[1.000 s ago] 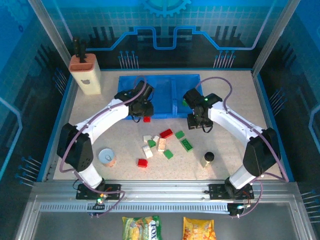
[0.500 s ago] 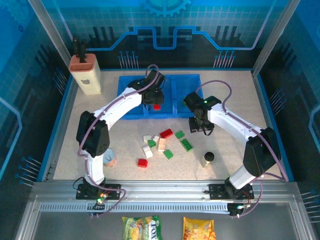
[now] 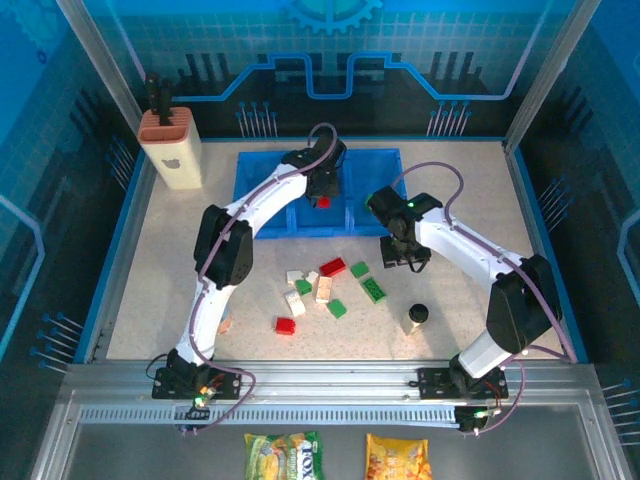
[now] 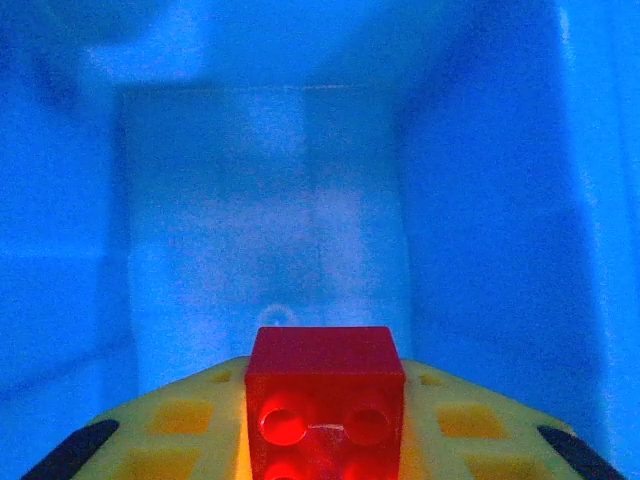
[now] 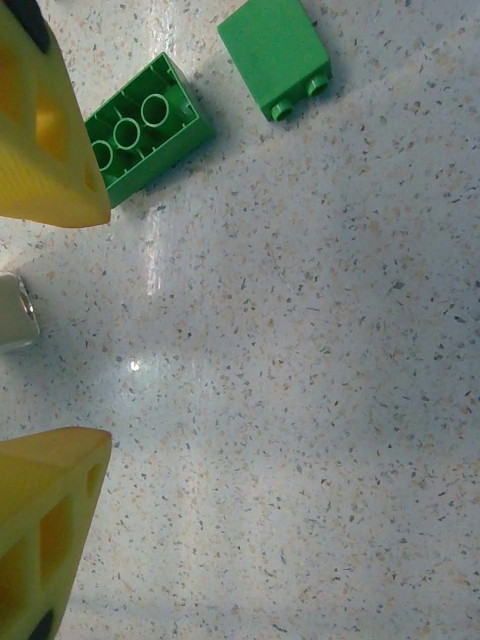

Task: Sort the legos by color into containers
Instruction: Place the lego in the container.

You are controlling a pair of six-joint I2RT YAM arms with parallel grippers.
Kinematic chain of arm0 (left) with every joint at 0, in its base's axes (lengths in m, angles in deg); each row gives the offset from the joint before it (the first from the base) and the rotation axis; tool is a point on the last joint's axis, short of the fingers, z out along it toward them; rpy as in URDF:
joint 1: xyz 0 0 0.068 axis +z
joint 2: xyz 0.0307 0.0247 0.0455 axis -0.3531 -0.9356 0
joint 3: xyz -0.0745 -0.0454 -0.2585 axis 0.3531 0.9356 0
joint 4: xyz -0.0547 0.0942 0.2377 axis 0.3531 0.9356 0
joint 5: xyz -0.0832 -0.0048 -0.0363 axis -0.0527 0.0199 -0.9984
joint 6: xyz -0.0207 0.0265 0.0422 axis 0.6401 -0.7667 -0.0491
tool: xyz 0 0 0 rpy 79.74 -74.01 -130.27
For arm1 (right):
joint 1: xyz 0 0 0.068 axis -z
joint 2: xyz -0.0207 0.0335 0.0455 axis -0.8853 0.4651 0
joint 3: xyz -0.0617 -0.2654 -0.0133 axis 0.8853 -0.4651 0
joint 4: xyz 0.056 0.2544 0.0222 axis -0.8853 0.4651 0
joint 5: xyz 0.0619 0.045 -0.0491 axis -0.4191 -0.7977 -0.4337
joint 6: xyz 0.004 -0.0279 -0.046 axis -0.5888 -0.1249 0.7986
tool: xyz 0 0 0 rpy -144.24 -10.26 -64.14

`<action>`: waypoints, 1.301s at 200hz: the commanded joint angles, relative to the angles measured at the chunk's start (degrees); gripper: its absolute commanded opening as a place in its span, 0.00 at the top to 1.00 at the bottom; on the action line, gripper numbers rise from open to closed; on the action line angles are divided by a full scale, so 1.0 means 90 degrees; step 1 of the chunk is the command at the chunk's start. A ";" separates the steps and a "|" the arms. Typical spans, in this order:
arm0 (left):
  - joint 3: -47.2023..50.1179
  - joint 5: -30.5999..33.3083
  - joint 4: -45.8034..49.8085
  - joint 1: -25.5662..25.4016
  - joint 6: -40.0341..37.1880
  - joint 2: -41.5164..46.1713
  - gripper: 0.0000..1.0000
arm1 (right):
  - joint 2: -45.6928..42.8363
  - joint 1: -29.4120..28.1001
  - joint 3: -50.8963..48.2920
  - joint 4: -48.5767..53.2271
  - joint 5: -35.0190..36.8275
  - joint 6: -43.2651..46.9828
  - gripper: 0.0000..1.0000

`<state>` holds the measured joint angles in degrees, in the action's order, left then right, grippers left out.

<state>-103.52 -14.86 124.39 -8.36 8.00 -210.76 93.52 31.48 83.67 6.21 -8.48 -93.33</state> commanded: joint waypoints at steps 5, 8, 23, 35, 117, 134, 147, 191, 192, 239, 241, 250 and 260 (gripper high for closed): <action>-0.0445 0.0078 0.0301 0.0115 -0.0038 -0.0395 0.72 | -0.0133 -0.0083 -0.0019 0.0262 0.0093 -0.0126 0.44; -0.0459 0.0074 0.0302 0.0127 -0.0026 -0.0426 0.72 | -0.0138 -0.0088 -0.0028 0.0262 0.0102 -0.0122 0.44; -0.0479 0.0023 0.0275 0.0203 0.0024 -0.0548 0.72 | -0.0174 -0.0078 -0.0067 0.0273 0.0118 -0.0132 0.43; -0.0494 -0.0007 0.0237 0.0237 0.0046 -0.0636 0.72 | -0.0197 -0.0078 -0.0098 0.0282 0.0132 -0.0150 0.43; -0.1060 -0.0005 0.0343 0.0287 0.0089 -0.1425 0.72 | -0.0177 -0.0092 -0.0081 0.0333 0.0083 -0.0171 0.43; -0.1100 -0.0051 0.0332 0.0288 0.0099 -0.1518 0.71 | -0.0187 -0.0083 -0.0069 0.0350 0.0083 -0.0160 0.43; -0.1094 -0.0043 0.0322 0.0302 0.0108 -0.1548 0.71 | -0.0187 -0.0088 -0.0069 0.0370 0.0093 -0.0160 0.43; -0.1095 -0.0139 0.0285 0.0300 0.0119 -0.1529 0.64 | -0.0226 -0.0111 -0.0060 0.0400 0.0064 -0.0218 0.43; -0.1093 -0.0136 0.0289 0.0298 0.0117 -0.1529 0.64 | -0.0226 -0.0112 -0.0054 0.0404 0.0064 -0.0218 0.43; -0.1042 -0.0148 0.0275 0.0299 0.0113 -0.1374 0.61 | -0.0275 -0.0195 0.0018 0.0447 0.0083 -0.0282 0.43; -0.1042 -0.0152 0.0281 0.0297 0.0119 -0.1366 0.61 | -0.0273 -0.0194 0.0019 0.0448 0.0083 -0.0286 0.43; -0.1042 -0.0165 0.0273 0.0304 0.0124 -0.1329 0.60 | -0.0265 -0.0217 0.0043 0.0467 0.0083 -0.0298 0.43; -0.1042 -0.0173 0.0273 0.0297 0.0129 -0.1287 0.59 | -0.0265 -0.0250 0.0072 0.0482 0.0098 -0.0312 0.43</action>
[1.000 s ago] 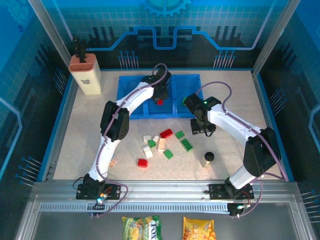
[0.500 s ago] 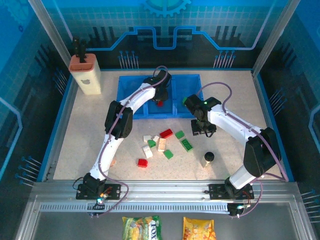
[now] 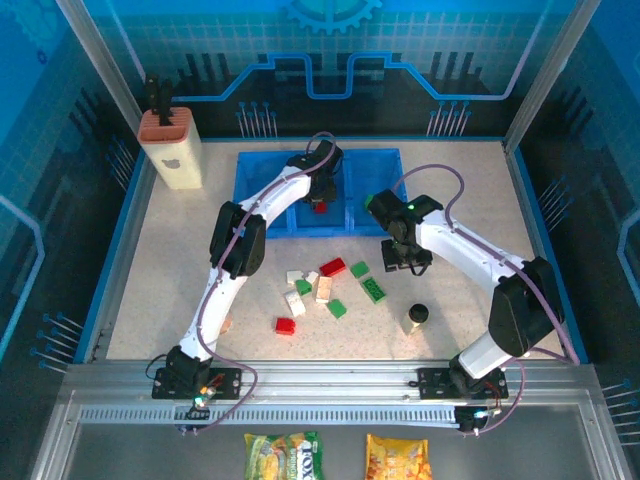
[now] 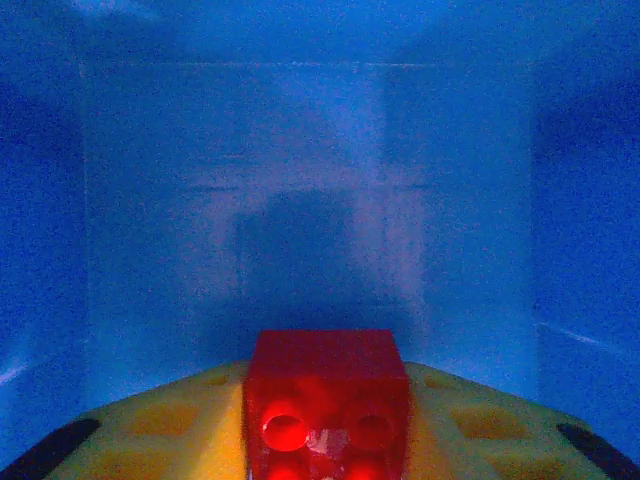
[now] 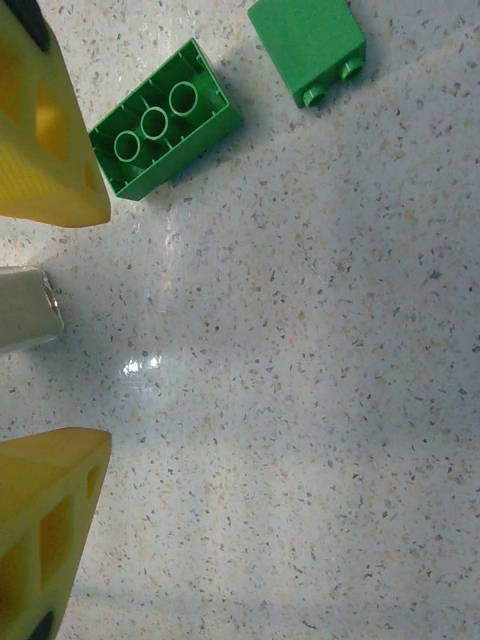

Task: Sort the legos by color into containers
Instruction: Place the lego in the container.

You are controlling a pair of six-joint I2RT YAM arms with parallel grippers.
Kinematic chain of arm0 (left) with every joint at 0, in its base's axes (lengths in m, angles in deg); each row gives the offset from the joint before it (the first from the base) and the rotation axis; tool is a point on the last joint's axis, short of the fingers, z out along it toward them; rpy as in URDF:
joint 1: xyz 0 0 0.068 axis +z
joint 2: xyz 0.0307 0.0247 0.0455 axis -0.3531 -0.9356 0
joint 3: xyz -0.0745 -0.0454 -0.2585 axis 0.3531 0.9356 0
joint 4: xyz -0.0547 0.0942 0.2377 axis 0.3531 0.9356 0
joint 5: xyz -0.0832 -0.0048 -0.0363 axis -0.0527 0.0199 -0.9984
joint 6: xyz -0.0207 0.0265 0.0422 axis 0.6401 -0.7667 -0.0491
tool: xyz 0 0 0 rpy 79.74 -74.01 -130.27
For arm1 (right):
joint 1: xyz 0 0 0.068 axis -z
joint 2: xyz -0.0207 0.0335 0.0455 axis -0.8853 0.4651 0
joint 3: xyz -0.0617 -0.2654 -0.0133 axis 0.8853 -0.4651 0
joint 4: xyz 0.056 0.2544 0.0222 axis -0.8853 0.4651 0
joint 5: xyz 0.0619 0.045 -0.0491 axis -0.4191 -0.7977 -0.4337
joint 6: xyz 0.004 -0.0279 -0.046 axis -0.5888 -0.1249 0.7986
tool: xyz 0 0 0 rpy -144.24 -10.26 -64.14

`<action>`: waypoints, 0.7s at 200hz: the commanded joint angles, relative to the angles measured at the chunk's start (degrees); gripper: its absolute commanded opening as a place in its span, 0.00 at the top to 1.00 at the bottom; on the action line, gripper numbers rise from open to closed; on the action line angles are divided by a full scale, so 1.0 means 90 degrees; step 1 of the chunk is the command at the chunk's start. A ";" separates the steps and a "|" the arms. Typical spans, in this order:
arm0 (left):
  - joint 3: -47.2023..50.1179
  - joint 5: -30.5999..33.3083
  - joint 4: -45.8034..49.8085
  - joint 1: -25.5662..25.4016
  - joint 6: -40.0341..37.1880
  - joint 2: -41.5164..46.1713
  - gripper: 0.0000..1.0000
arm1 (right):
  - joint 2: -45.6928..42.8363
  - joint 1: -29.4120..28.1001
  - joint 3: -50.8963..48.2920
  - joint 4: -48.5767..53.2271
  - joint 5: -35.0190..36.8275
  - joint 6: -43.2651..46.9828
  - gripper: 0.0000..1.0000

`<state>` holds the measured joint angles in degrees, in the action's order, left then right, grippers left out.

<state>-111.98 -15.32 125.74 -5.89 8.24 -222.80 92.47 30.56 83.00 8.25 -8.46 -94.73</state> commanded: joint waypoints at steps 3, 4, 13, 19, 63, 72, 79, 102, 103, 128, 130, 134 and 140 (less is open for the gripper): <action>-0.0102 -0.0122 0.0118 0.0025 0.0112 0.0066 0.59 | -0.0149 -0.0156 0.0157 0.0260 0.0100 -0.0161 0.43; -0.0102 -0.0122 0.0120 0.0028 0.0109 0.0074 0.59 | -0.0149 -0.0156 0.0160 0.0261 0.0100 -0.0161 0.43; -0.0102 -0.0135 0.0123 0.0023 0.0107 0.0106 0.58 | -0.0149 -0.0181 0.0185 0.0280 0.0110 -0.0184 0.43; -0.0102 -0.0123 0.0128 0.0022 0.0099 0.0134 0.58 | -0.0149 -0.0198 0.0197 0.0295 0.0120 -0.0189 0.43; 0.0033 -0.0163 0.0140 0.0030 0.0087 0.0395 0.56 | -0.0159 -0.0330 0.0218 0.0295 0.0120 -0.0275 0.43; 0.0079 -0.0178 0.0142 0.0024 0.0087 0.0480 0.56 | -0.0149 -0.0369 0.0212 0.0273 0.0111 -0.0288 0.43; 0.0120 -0.0202 0.0147 0.0023 0.0082 0.0558 0.56 | -0.0132 -0.0389 0.0217 0.0265 0.0100 -0.0298 0.43; 0.0308 -0.0293 0.0142 0.0004 0.0058 0.0858 0.55 | -0.0072 -0.0502 0.0187 0.0180 0.0025 -0.0303 0.43; 0.0318 -0.0296 0.0142 0.0003 0.0053 0.0870 0.56 | -0.0071 -0.0505 0.0180 0.0171 0.0019 -0.0301 0.43; 0.0516 -0.0366 0.0209 0.0002 -0.0036 0.1217 0.55 | -0.0041 -0.0611 0.0099 -0.0030 -0.0164 -0.0250 0.43; 0.0536 -0.0381 0.0218 0.0002 -0.0044 0.1252 0.55 | -0.0034 -0.0619 0.0091 -0.0051 -0.0183 -0.0242 0.43; 0.0573 -0.0392 0.0236 0.0003 -0.0057 0.1325 0.55 | -0.0032 -0.0630 0.0077 -0.0093 -0.0221 -0.0235 0.43; 0.0638 -0.0409 0.0263 0.0008 -0.0086 0.1408 0.55 | -0.0020 -0.0652 0.0049 -0.0155 -0.0280 -0.0221 0.43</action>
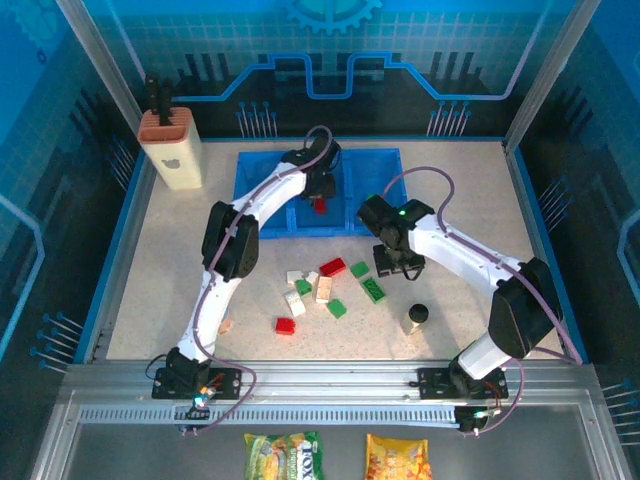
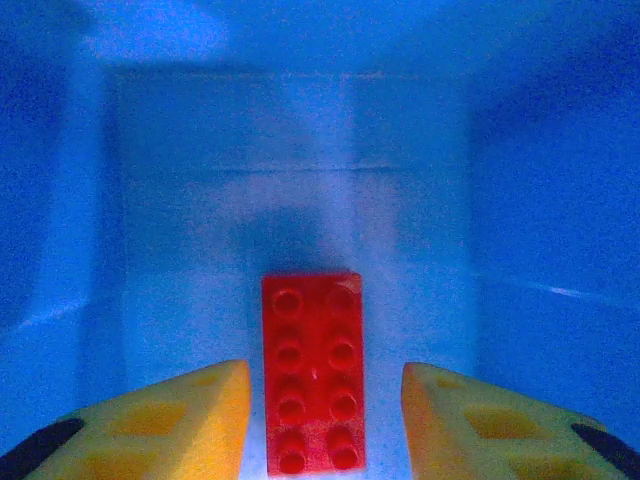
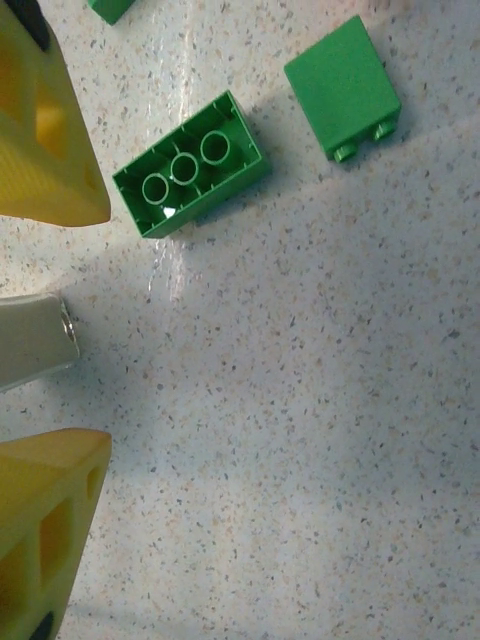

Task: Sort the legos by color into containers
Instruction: Place the lego in the container, then pick up the lego from the middle-left of the table.

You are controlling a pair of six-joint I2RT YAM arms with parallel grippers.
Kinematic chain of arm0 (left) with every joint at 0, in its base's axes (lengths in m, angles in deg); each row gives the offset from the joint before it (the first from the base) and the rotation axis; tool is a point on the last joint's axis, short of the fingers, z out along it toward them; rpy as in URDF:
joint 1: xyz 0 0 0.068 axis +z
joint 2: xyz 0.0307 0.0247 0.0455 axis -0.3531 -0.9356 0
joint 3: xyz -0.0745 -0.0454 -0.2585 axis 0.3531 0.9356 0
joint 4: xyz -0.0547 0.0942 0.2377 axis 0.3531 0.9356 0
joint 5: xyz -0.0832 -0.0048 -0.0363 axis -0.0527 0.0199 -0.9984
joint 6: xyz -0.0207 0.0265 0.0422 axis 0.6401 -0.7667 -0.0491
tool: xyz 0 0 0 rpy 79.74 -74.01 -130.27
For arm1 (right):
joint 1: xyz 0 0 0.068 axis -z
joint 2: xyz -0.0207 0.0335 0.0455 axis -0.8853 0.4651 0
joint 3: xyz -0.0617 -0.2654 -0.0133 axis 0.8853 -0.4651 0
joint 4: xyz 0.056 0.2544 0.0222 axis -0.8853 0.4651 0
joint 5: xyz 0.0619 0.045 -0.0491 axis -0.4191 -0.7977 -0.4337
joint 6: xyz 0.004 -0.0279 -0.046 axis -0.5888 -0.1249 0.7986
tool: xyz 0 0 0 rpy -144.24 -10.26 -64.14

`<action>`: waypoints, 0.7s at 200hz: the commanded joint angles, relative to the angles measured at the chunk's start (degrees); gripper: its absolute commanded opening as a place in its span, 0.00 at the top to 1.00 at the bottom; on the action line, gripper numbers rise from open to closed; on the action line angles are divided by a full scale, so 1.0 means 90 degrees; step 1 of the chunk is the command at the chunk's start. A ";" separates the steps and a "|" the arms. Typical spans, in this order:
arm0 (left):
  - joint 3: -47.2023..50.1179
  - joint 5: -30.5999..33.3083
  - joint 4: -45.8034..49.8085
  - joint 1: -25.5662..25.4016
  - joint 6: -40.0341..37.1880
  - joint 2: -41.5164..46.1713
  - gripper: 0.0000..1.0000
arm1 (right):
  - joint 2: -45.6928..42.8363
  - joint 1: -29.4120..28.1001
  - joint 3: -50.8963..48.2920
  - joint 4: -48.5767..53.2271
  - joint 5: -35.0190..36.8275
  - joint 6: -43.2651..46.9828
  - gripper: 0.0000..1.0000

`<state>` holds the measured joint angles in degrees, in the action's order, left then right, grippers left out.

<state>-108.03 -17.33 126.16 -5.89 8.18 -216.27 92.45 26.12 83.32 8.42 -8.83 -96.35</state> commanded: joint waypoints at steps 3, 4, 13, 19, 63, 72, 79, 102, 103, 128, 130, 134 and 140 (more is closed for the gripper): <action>0.0224 -0.0198 0.0230 0.0003 -0.0102 0.0739 0.55 | -0.0012 -0.0169 0.0001 -0.0207 -0.0267 -0.0028 0.43; 0.0232 -0.0210 0.0231 0.0003 -0.0101 0.0760 0.55 | -0.0011 -0.0175 -0.0005 -0.0212 -0.0278 -0.0024 0.43; 0.0358 -0.0238 0.0270 0.0004 -0.0144 0.0922 0.55 | 0.0019 -0.0207 -0.0034 -0.0300 -0.0352 0.0013 0.43; 0.0436 -0.0264 0.0290 0.0003 -0.0172 0.1048 0.55 | 0.0043 -0.0231 -0.0044 -0.0340 -0.0377 0.0028 0.43; 0.1460 -0.0547 0.0360 0.0002 -0.0325 0.2095 0.56 | 0.0336 -0.0419 0.0114 -0.0335 -0.0366 0.0087 0.43; 0.1826 -0.0585 0.0321 0.0002 -0.0326 0.2350 0.56 | 0.0368 -0.0431 0.0134 -0.0344 -0.0353 0.0081 0.43; 0.2092 -0.0619 0.0302 -0.0001 -0.0334 0.2552 0.56 | 0.0388 -0.0443 0.0136 -0.0363 -0.0351 0.0077 0.43; 0.2999 -0.0670 0.0210 -0.0033 -0.0297 0.3176 0.57 | 0.0461 -0.0467 0.0119 -0.0466 -0.0352 0.0029 0.43; 0.3016 -0.0670 0.0207 -0.0030 -0.0296 0.3190 0.57 | 0.0465 -0.0466 0.0118 -0.0474 -0.0359 0.0028 0.43; 0.3903 -0.0661 0.0157 -0.0156 -0.0209 0.3797 0.57 | 0.0628 -0.0503 0.0141 -0.0530 -0.0400 0.0017 0.44; 0.3973 -0.0661 0.0150 -0.0169 -0.0194 0.3828 0.57 | 0.0641 -0.0506 0.0145 -0.0530 -0.0399 0.0018 0.44; 0.4118 -0.0668 0.0123 -0.0186 -0.0173 0.3925 0.57 | 0.0667 -0.0512 0.0156 -0.0531 -0.0391 0.0018 0.44; 0.4326 -0.0669 0.0084 -0.0236 -0.0130 0.4083 0.57 | 0.0695 -0.0521 0.0163 -0.0539 -0.0395 0.0028 0.44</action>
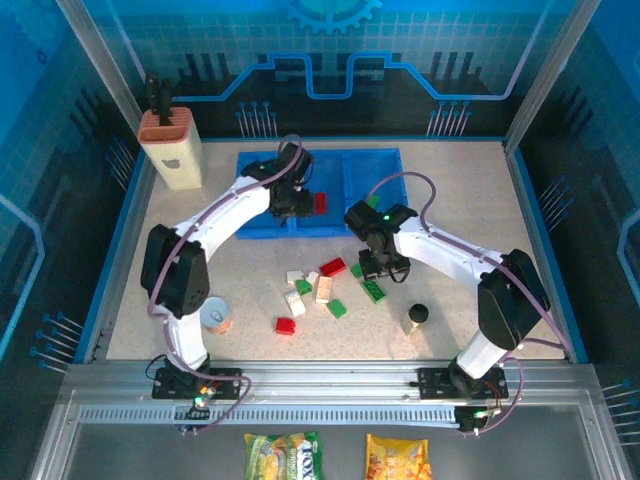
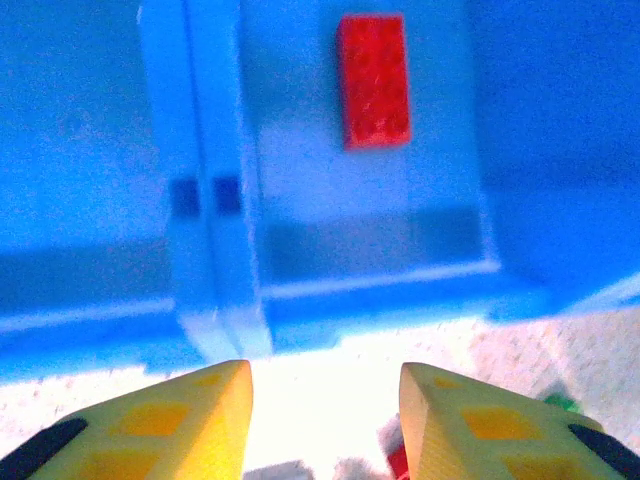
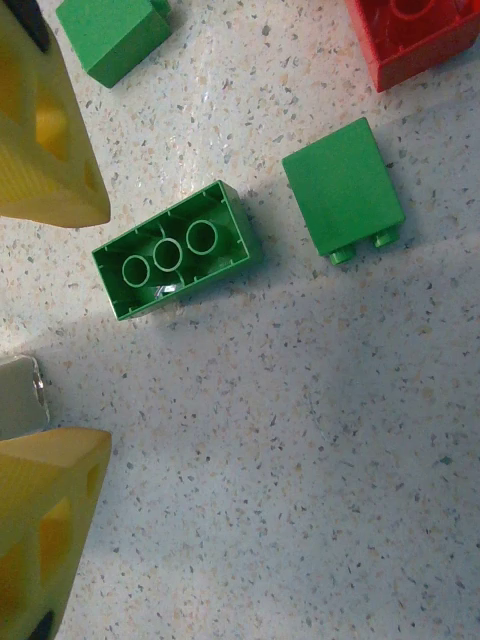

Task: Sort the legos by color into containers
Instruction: Pick up the lego from the middle-left of the table.

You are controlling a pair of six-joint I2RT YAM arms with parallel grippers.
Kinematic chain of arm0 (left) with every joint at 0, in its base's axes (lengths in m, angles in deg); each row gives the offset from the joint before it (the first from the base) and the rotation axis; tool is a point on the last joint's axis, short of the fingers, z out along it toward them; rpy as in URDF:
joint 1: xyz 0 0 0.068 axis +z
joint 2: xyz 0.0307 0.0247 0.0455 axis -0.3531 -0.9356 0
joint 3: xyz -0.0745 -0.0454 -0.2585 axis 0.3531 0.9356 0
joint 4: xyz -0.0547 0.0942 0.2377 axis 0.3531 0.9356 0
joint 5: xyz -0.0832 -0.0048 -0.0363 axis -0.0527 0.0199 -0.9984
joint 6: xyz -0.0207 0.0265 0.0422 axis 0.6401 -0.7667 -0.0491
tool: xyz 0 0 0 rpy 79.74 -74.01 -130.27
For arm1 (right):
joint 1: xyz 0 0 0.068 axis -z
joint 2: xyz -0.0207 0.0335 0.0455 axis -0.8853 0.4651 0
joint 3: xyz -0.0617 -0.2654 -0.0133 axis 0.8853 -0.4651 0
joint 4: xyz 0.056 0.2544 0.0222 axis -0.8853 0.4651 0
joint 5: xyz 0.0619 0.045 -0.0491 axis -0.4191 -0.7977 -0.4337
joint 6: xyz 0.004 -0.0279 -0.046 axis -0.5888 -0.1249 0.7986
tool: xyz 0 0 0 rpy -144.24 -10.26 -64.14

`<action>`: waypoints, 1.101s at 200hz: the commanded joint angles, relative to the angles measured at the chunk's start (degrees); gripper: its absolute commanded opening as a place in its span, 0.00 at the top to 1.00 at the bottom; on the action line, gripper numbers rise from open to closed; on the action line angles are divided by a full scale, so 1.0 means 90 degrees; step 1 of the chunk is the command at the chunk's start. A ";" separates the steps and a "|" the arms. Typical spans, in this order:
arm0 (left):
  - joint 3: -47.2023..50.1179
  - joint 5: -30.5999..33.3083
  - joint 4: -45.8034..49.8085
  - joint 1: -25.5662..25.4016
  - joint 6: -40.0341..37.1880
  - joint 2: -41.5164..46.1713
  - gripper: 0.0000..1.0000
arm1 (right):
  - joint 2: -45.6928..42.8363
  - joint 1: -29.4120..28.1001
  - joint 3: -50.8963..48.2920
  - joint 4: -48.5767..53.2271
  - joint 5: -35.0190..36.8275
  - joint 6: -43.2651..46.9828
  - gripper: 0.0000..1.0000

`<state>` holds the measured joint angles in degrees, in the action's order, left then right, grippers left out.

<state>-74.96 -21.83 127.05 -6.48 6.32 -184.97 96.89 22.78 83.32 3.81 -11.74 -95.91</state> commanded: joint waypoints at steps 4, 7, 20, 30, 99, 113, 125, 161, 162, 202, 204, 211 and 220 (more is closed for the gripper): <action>0.0808 -0.0165 -0.0050 -0.0207 0.0113 0.0686 0.57 | 0.0226 -0.0159 0.0165 -0.0027 -0.0072 -0.0020 0.44; 0.0908 -0.0169 -0.0074 -0.0215 0.0144 0.0766 0.57 | 0.0242 -0.0158 0.0170 -0.0025 -0.0071 -0.0023 0.44; 0.1295 -0.0175 -0.0128 -0.0323 0.0289 0.1020 0.57 | 0.0269 -0.0170 0.0167 -0.0049 -0.0063 -0.0027 0.44; 0.1551 -0.0174 -0.0149 -0.0415 0.0408 0.1174 0.57 | 0.0274 -0.0171 0.0165 -0.0070 -0.0066 -0.0029 0.44; 0.3030 -0.0076 -0.0365 -0.1162 0.1382 0.1901 0.56 | 0.0276 -0.0172 0.0098 -0.0076 0.0001 0.0009 0.44; 0.3321 -0.0027 -0.0379 -0.1268 0.1612 0.1975 0.56 | 0.0269 -0.0179 0.0078 -0.0075 0.0025 0.0018 0.44; 0.3586 -0.0021 -0.0445 -0.1365 0.1854 0.2032 0.55 | 0.0269 -0.0172 0.0059 -0.0083 0.0030 0.0019 0.44; 0.4123 0.0035 -0.0652 -0.1728 0.2578 0.2163 0.53 | 0.0303 -0.0171 0.0087 -0.0081 0.0015 0.0104 0.44; 0.4129 0.0035 -0.0660 -0.1733 0.2592 0.2165 0.53 | 0.0306 -0.0171 0.0092 -0.0083 0.0015 0.0105 0.44; 0.4306 0.0061 -0.0750 -0.1934 0.2902 0.2071 0.49 | 0.0374 -0.0172 0.0058 -0.0164 -0.0046 0.0161 0.44; 0.4316 0.0056 -0.0754 -0.1944 0.2914 0.2063 0.49 | 0.0376 -0.0171 0.0058 -0.0164 -0.0051 0.0164 0.44; 0.4351 0.0045 -0.0795 -0.1952 0.2949 0.2030 0.49 | 0.0385 -0.0175 0.0057 -0.0162 -0.0050 0.0182 0.44; 0.4385 0.0017 -0.0842 -0.1978 0.2988 0.1986 0.48 | 0.0387 -0.0173 0.0058 -0.0162 -0.0041 0.0191 0.44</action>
<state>-36.79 -22.18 120.67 -23.66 30.04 -167.35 99.58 22.08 83.32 2.32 -11.76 -95.01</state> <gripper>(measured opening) 0.511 0.559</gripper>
